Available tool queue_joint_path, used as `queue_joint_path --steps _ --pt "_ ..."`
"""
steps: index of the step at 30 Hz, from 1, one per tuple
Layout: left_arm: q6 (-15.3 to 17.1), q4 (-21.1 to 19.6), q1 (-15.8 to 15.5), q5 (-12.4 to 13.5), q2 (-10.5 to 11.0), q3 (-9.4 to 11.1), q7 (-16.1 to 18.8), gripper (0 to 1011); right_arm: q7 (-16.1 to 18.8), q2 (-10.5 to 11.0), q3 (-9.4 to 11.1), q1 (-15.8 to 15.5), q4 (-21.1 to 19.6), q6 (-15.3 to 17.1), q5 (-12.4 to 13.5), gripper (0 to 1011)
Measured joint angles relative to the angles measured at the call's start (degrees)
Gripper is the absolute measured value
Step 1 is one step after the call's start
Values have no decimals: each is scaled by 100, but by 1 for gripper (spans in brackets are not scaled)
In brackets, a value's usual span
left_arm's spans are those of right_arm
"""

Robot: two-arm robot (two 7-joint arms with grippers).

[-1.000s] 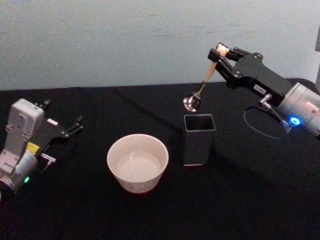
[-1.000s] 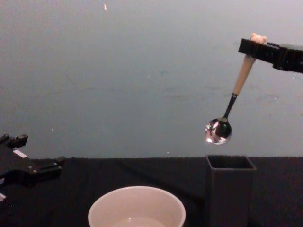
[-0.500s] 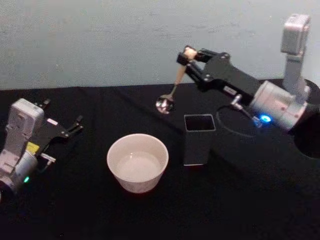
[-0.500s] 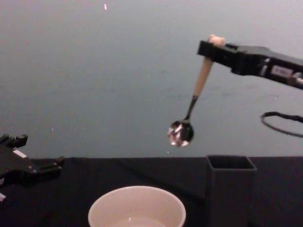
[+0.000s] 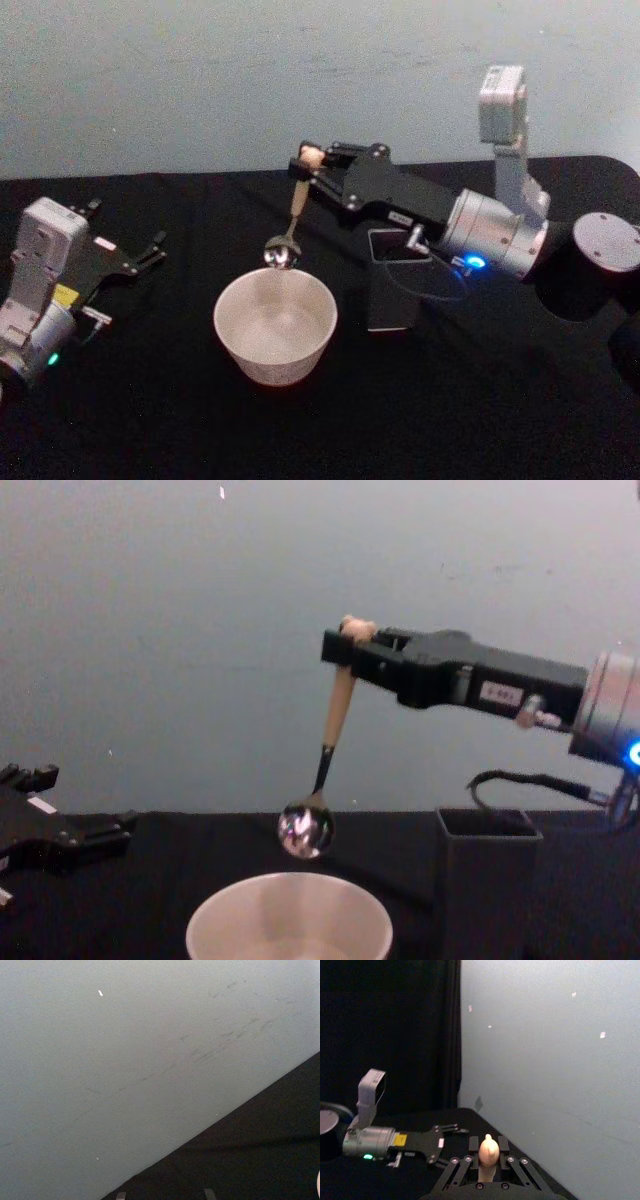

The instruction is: Pick up the stirring spoon with one hand, stir inside the cup, then place it back in its original position.

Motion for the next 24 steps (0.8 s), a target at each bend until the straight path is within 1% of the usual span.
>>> queue_joint_path --steps 5,6,8,10,11,13,14,17,18,21,24 --pt "0 0 0 0 0 0 0 1001 76 -81 -183 81 211 -138 -189 214" --pt "0 0 0 0 0 0 0 1001 76 -81 -183 81 211 -138 -189 214" --pt "0 0 0 0 0 0 0 1001 65 -132 -275 113 333 -234 -351 214" --pt "0 0 0 0 0 0 0 1001 45 -158 -312 125 388 -289 -445 214" --pt "0 0 0 0 0 0 0 1001 21 -189 -347 136 455 -349 -535 214" --pt "0 0 0 0 0 0 0 1001 -9 -232 -388 149 546 -443 -660 214" --pt "0 0 0 0 0 0 0 1001 -9 -232 -388 149 546 -443 -660 214" --pt "0 0 0 0 0 0 0 1001 -40 -316 -453 165 710 -600 -876 214" --pt "0 0 0 0 0 0 0 1001 -40 -316 -453 165 710 -600 -876 214" --pt "0 0 0 0 0 0 0 1001 -49 -391 -493 166 852 -720 -1030 214" --pt "0 0 0 0 0 0 0 1001 -46 -440 -509 165 938 -788 -1116 214"
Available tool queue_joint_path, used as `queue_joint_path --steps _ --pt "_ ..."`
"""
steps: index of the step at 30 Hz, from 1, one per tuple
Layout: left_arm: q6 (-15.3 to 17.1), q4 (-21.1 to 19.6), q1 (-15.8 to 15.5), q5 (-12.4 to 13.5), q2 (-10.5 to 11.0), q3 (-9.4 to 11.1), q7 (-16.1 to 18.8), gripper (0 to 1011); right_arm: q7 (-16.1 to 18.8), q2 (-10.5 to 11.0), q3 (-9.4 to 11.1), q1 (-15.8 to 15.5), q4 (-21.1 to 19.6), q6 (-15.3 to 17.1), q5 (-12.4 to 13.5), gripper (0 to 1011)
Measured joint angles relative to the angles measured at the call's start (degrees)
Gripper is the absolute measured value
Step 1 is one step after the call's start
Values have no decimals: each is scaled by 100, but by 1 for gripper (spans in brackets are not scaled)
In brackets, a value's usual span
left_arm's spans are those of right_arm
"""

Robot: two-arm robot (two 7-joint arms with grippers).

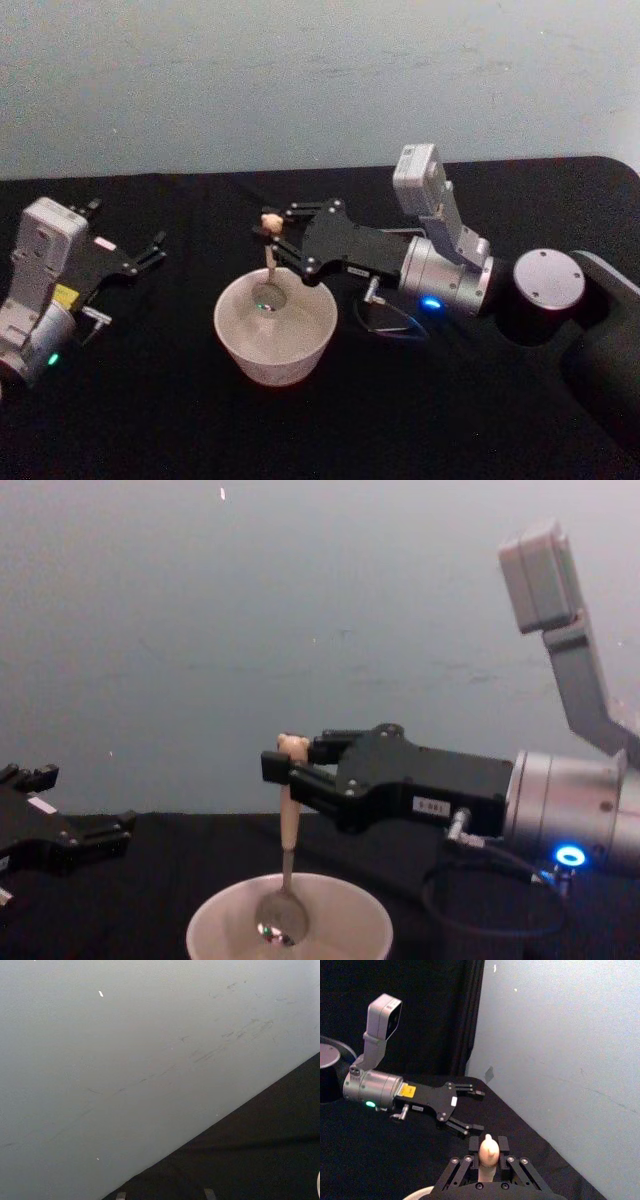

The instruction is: Pick up the stirring spoon with one hand, stir inside the cup, then place it back in its original position.

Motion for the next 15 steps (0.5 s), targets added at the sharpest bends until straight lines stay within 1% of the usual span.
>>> queue_joint_path --steps 6,15 --pt "0 0 0 0 0 0 0 1001 16 -72 -9 -23 127 -95 -127 214" --pt "0 0 0 0 0 0 0 1001 64 -124 8 -74 188 -96 -187 214"
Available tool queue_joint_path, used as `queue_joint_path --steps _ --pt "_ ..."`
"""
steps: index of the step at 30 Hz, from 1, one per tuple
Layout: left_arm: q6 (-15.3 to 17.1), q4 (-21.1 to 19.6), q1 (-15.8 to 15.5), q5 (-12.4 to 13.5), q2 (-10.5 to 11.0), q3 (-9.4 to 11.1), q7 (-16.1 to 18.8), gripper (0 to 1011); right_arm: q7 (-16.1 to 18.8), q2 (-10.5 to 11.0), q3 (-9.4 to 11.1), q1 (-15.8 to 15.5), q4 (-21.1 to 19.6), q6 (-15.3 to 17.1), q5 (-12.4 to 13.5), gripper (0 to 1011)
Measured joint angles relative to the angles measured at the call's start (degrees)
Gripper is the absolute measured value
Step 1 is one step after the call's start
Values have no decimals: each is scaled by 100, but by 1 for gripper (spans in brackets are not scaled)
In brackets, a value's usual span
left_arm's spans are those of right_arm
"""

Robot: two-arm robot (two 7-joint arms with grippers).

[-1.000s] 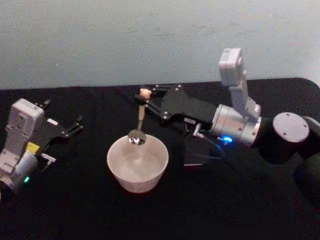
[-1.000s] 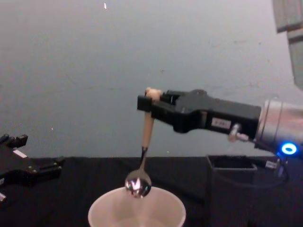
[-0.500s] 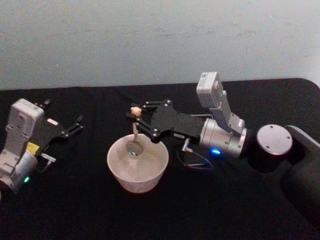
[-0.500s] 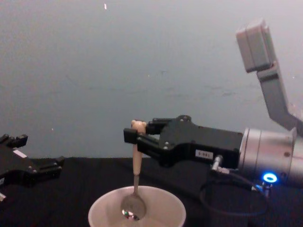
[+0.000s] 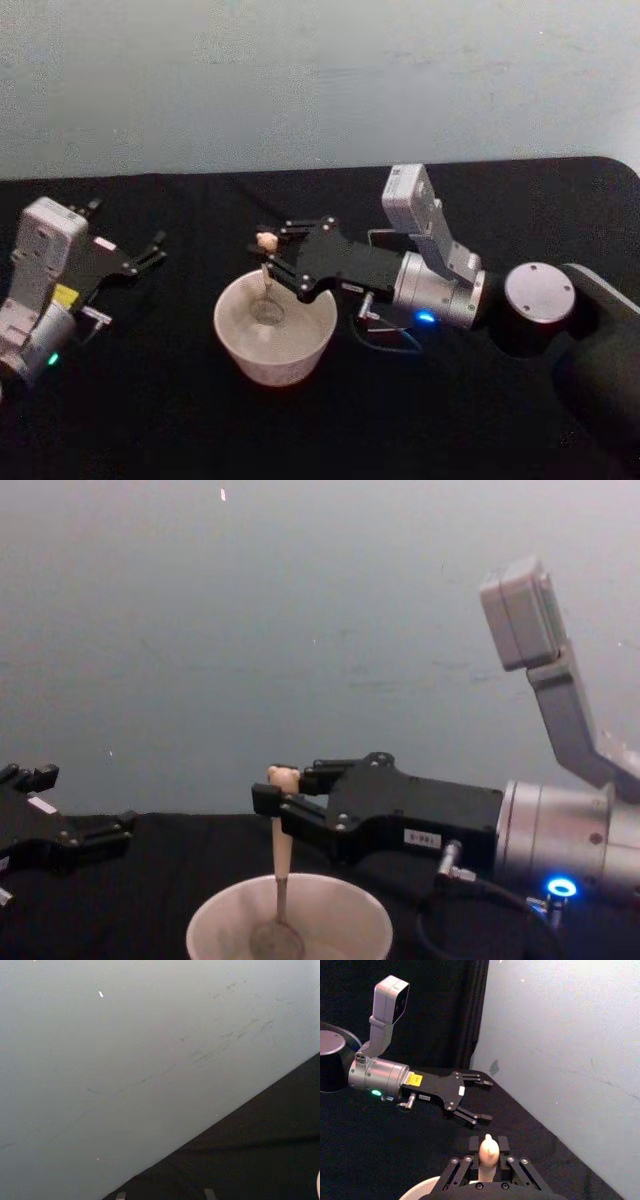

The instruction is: Pick up the stirring spoon with one hand, stir inside the cup, then place it back in its original position.

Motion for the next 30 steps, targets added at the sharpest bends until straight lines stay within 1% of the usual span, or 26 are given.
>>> queue_joint_path --steps 11,16,23,30 --pt "0 0 0 0 0 0 0 1001 11 -16 20 -32 -2 47 -25 214" --pt "0 0 0 0 0 0 0 1001 -27 -9 67 -47 -19 85 -36 214" --pt "0 0 0 0 0 0 0 1001 -85 85 165 -120 -158 151 -17 214" --pt "0 0 0 0 0 0 0 1001 -112 218 259 -257 -413 240 78 214"
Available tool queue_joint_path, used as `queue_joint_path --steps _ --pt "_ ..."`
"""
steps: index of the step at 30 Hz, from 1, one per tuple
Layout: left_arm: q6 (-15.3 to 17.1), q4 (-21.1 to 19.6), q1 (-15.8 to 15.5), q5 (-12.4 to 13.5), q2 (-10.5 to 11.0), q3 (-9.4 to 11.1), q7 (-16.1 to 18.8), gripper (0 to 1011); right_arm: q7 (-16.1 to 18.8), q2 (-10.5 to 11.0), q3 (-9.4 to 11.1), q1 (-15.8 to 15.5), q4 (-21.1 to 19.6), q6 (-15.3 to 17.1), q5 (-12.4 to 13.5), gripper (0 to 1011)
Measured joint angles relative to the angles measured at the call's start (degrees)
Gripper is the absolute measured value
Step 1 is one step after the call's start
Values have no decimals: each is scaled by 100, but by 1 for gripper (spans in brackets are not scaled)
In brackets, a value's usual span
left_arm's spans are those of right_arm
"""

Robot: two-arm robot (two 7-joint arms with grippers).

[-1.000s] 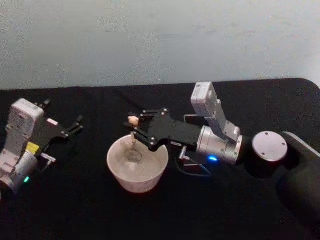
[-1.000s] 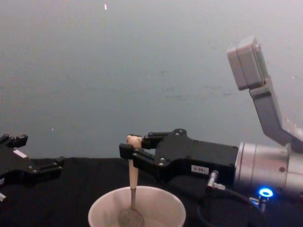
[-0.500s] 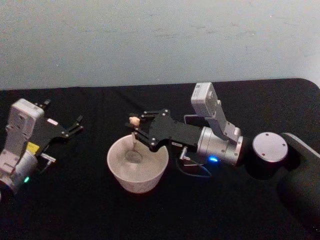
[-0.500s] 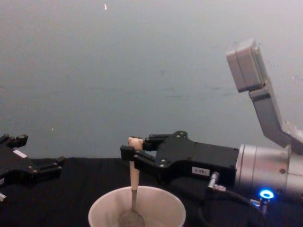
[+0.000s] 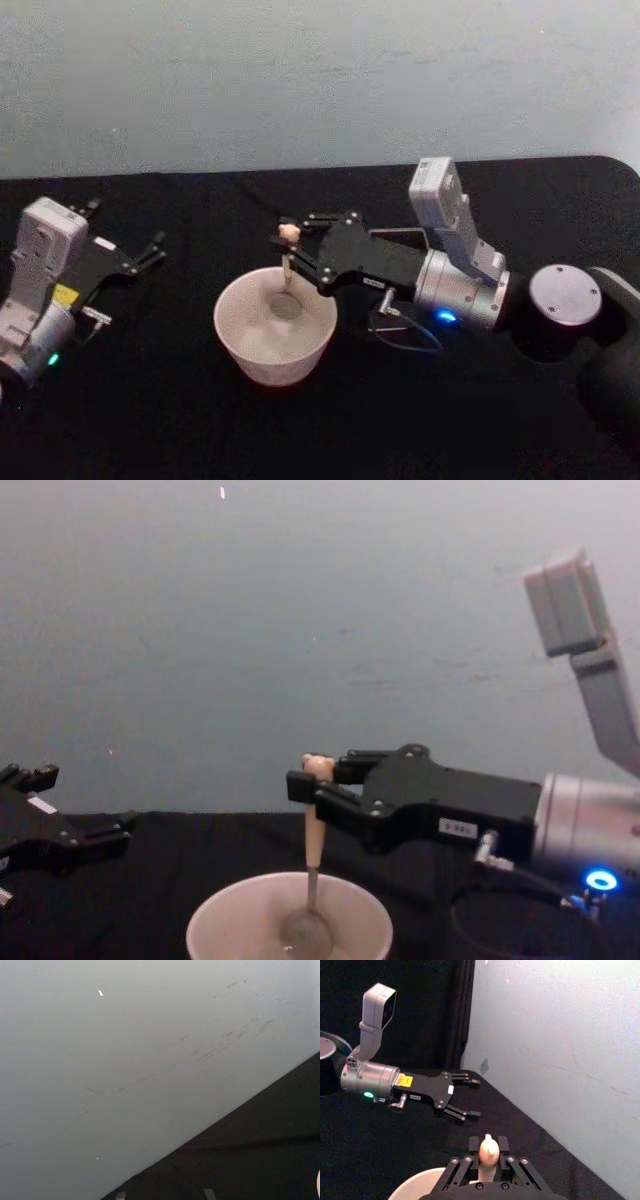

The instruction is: Pick up the stirring spoon with one hand, stir inside the cup, then place it back in its original position.

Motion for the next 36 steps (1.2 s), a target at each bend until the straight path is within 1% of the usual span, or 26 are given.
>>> queue_joint_path --steps 9,15,20,23,29,32,36 --pt "0 0 0 0 0 0 0 1002 25 190 21 -136 -262 53 39 214" --pt "0 0 0 0 0 0 0 1001 117 334 4 -221 -462 83 74 214" --pt "0 0 0 1 0 0 0 1001 245 430 -60 -297 -639 109 143 214" --pt "0 0 0 0 0 0 0 1002 324 451 -116 -315 -708 116 182 214" --pt "0 0 0 0 0 0 0 1001 437 415 -237 -289 -730 106 227 214" --pt "0 0 0 0 0 0 0 1001 482 335 -301 -228 -676 66 253 214" --pt "0 0 0 0 0 0 0 1001 485 175 -375 -100 -517 -14 249 214"
